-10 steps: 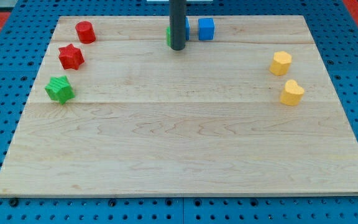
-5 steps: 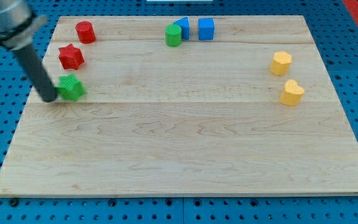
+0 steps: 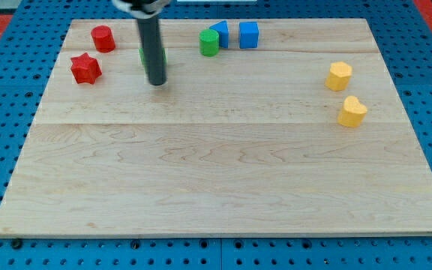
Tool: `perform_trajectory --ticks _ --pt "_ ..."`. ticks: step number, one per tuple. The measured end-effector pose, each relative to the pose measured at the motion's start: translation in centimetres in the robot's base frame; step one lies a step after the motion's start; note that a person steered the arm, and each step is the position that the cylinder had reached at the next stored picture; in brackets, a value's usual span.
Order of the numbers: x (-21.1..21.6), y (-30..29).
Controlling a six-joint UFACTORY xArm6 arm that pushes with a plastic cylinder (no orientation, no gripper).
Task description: Bring the green star at the bottom left side of the green circle
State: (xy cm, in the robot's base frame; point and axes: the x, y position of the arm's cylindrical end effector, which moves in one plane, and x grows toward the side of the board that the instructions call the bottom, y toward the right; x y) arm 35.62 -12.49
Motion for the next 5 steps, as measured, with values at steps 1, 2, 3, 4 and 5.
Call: perform_trajectory --ticks 1,2,3,4,5 --pt "-3.3 -5.7" --pt "-6.2 0.9" --pt "-8.2 5.9" --pt "-9.8 -2.4" --pt "-9.9 -8.9"
